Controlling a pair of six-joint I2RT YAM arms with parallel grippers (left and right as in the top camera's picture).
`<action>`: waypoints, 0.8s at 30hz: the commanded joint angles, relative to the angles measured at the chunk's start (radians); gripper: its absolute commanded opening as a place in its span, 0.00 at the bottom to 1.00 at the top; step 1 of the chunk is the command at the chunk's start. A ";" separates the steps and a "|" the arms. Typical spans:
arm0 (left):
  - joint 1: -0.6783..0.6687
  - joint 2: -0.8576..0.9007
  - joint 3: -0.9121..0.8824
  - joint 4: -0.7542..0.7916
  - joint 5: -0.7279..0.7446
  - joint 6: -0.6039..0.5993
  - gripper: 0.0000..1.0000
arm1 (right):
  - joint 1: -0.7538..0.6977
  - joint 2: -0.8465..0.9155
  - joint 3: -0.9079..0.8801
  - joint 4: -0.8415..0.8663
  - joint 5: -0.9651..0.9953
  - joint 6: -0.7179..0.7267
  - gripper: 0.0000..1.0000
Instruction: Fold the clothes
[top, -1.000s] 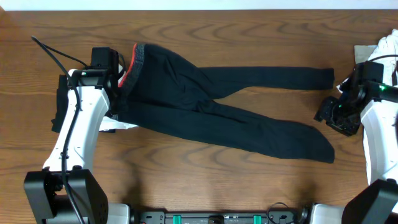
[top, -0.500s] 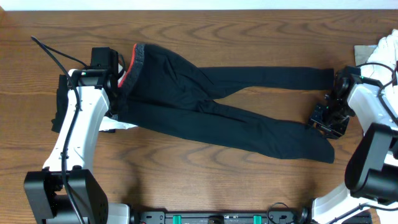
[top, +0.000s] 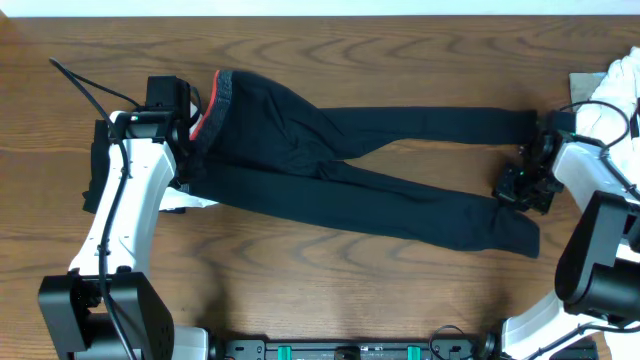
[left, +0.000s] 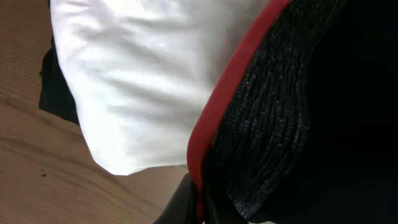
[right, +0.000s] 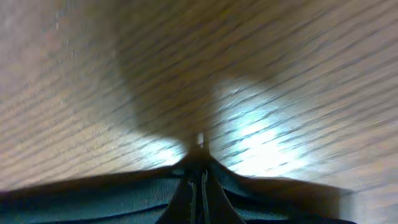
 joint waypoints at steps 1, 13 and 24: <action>0.007 -0.018 0.014 -0.002 -0.027 -0.006 0.06 | -0.041 -0.089 0.071 0.002 0.013 -0.021 0.01; 0.007 -0.018 0.014 -0.001 -0.027 -0.006 0.06 | -0.087 -0.254 0.093 0.009 -0.039 -0.020 0.64; 0.007 -0.018 0.014 -0.001 -0.026 -0.006 0.06 | -0.091 -0.167 0.079 -0.031 -0.066 0.006 0.69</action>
